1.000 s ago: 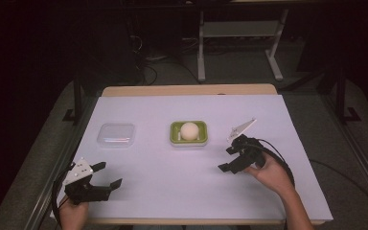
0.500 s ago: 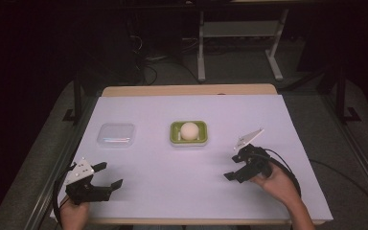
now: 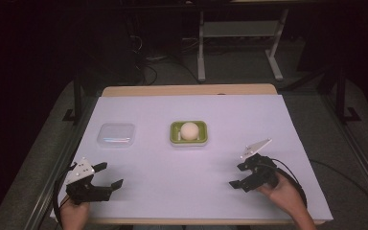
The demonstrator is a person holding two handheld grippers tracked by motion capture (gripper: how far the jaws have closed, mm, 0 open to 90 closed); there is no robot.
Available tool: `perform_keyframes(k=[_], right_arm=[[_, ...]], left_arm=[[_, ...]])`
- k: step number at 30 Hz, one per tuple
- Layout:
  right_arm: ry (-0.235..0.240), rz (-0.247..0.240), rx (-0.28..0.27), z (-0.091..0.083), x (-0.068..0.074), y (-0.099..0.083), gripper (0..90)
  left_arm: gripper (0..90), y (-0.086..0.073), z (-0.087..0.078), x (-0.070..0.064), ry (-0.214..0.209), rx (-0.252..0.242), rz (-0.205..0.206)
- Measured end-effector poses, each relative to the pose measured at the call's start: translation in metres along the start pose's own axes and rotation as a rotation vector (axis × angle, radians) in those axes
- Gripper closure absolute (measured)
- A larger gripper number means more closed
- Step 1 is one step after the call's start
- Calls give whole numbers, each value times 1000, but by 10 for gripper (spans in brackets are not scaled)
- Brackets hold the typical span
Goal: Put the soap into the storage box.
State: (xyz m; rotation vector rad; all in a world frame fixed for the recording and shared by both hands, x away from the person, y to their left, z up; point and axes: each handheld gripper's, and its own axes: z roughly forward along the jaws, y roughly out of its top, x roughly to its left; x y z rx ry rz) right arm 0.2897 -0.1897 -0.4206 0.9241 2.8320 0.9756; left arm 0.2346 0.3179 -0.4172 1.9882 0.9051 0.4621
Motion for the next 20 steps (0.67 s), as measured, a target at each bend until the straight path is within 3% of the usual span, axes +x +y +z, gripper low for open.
perform_keyframes(k=[5, 13, 20], right_arm=[[10, 15, -12, -1, 4, -9, 248], [-12, 27, -36, -8, 15, -30, 238], [-21, 49, -93, -8, 20, -50, 242]], left_arm=[[130, 1, 0, -1, -3, 5, 7], [130, 0, 1, 0, -7, 10, 2], [130, -1, 0, 0, -15, 19, 6]])
